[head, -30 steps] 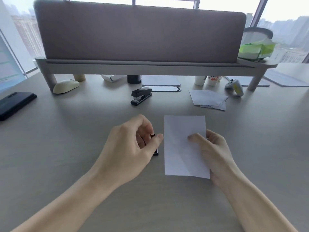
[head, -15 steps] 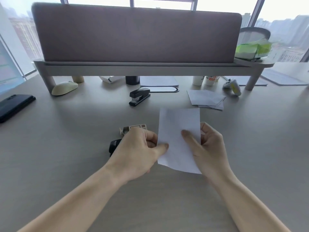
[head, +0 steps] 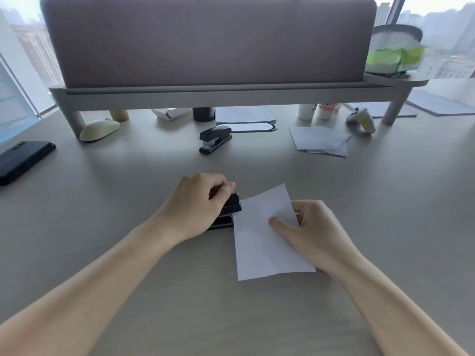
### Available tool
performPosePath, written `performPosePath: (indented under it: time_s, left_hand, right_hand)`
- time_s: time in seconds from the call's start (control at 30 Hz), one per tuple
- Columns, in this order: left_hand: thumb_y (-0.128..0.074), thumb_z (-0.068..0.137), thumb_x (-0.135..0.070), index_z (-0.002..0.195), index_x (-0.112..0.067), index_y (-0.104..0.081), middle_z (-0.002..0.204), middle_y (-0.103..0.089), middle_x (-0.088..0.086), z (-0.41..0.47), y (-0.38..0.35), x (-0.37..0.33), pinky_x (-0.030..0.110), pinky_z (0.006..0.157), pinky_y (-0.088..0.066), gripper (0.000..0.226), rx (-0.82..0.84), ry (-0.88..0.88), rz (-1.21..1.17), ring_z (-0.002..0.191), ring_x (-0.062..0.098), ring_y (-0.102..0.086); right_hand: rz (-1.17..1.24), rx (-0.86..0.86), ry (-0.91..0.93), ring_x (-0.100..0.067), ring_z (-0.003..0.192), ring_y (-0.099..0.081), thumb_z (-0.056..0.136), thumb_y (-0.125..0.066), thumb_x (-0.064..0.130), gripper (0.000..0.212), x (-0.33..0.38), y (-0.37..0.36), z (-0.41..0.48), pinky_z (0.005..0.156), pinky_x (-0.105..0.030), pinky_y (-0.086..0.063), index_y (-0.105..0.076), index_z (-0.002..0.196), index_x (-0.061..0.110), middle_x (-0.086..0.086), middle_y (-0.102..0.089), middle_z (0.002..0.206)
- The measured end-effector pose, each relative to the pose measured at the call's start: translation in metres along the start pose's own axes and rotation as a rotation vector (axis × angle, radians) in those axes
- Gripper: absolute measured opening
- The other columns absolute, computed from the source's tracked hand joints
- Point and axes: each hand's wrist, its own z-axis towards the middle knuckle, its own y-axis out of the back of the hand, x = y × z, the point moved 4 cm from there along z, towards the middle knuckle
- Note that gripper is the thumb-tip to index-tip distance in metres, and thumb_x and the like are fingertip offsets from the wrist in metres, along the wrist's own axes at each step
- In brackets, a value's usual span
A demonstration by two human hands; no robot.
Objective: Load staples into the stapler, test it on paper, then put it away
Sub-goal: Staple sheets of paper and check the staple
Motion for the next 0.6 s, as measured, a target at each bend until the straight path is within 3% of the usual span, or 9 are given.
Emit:
performPosePath:
  time_s: [0.1,0.2,0.23,0.3,0.4,0.6]
  left_hand:
    - [-0.052,0.105,-0.037,0.074,-0.015,-0.064,0.049,-0.048,-0.01,0.002,0.001,-0.002,0.018,0.05,-0.032,0.039,0.024,0.026,0.018,0.049,0.008,-0.046]
    - [-0.049,0.105,-0.037,0.08,-0.016,-0.066,0.069,-0.068,-0.008,0.016,0.01,-0.01,0.01,0.059,-0.039,0.037,-0.039,0.058,0.006,0.067,0.006,-0.06]
    - [-0.047,0.105,-0.036,0.084,-0.014,-0.066,0.077,-0.071,-0.005,0.024,0.011,-0.014,0.011,0.066,-0.042,0.036,-0.065,0.062,-0.003,0.074,0.008,-0.062]
    - [-0.046,0.105,-0.035,0.094,-0.013,-0.065,0.095,-0.072,-0.001,0.041,0.007,-0.022,0.03,0.083,-0.05,0.031,-0.083,0.049,0.007,0.089,0.02,-0.063]
    - [-0.046,0.105,-0.03,0.098,-0.016,-0.061,0.107,-0.063,0.002,0.058,-0.013,-0.029,0.041,0.098,-0.047,0.022,-0.027,0.025,0.096,0.107,0.027,-0.058]
    - [-0.044,0.104,-0.029,0.106,-0.017,-0.064,0.115,-0.064,0.007,0.063,-0.037,-0.019,0.044,0.104,-0.046,0.024,0.059,0.047,0.165,0.112,0.029,-0.058]
  right_hand:
    - [-0.03,-0.017,0.014,-0.011,0.073,-0.081,0.097,-0.066,0.017,0.02,0.0,0.0,-0.001,0.073,-0.044,-0.068,-0.084,0.09,0.02,0.01,-0.084,0.081]
    - [-0.059,-0.025,0.027,-0.014,0.073,-0.081,0.096,-0.066,0.019,0.019,0.0,0.0,-0.002,0.07,-0.044,-0.067,-0.084,0.089,0.019,0.008,-0.084,0.081]
    - [-0.067,-0.026,0.031,-0.015,0.074,-0.081,0.095,-0.065,0.019,0.019,0.0,0.0,-0.002,0.07,-0.044,-0.067,-0.083,0.088,0.018,0.007,-0.084,0.081]
    - [-0.063,-0.023,0.031,-0.013,0.073,-0.081,0.095,-0.065,0.018,0.02,-0.001,0.0,-0.002,0.069,-0.042,-0.067,-0.084,0.088,0.019,0.007,-0.084,0.081]
    - [-0.052,-0.022,0.028,-0.01,0.071,-0.08,0.095,-0.065,0.016,0.021,-0.002,0.001,-0.002,0.066,-0.035,-0.065,-0.084,0.087,0.022,0.009,-0.084,0.08]
    - [-0.067,-0.016,0.05,-0.02,0.076,-0.081,0.093,-0.063,0.018,0.02,-0.002,0.001,-0.001,0.07,-0.048,-0.067,-0.083,0.088,0.017,0.003,-0.084,0.082]
